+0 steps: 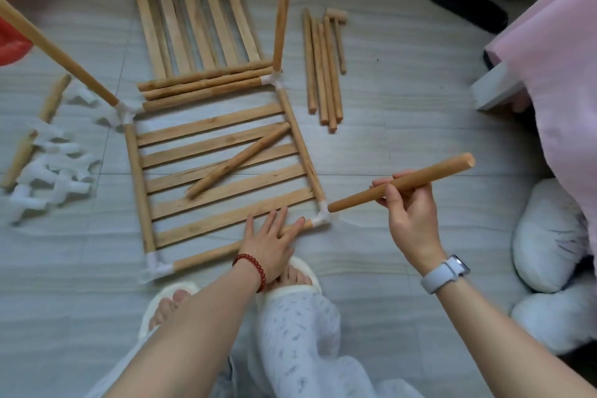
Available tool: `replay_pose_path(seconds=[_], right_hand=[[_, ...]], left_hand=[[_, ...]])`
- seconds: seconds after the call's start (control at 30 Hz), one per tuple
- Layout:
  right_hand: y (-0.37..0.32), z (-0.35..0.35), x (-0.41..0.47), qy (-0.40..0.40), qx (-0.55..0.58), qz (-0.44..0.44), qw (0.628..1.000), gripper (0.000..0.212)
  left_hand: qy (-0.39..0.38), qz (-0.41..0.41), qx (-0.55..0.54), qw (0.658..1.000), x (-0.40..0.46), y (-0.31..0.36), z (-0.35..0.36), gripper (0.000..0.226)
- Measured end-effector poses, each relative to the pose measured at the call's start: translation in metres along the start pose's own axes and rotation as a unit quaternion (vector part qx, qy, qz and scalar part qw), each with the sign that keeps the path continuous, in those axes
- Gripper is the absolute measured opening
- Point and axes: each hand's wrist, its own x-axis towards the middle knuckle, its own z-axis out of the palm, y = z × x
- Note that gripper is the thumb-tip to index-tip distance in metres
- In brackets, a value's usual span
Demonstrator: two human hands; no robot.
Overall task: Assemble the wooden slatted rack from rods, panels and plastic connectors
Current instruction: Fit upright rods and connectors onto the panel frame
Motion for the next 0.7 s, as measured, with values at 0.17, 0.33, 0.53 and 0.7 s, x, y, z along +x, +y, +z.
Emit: replay_pose_path(seconds=[0.17,0.33,0.53,0.7], right_hand=[[0.002,-0.007,-0.003,-0.006,-0.015,-0.007,1.0,0.035],[-0.003,-0.01,-0.008,-0.024,-0.04,-0.015,0.999,0.044],[-0.004,-0.007,-0.014,-0.063,-0.076,-0.032,0.995,0.03],[-0.002,-0.008,-0.015,-0.089,-0.101,-0.049,0.99,0.027]], left_hand=[[0.037,0.003,-0.003,0.999,0.0,-0.001,0.004,0.052],[0.003,0.004,0.005,1.0,0.014,-0.007,-0.008,0.049],[-0.02,-0.009,0.006,1.0,0.019,-0.006,-0.007,0.051],[-0.017,-0.014,0.009,1.0,0.02,-0.006,-0.002,0.053]])
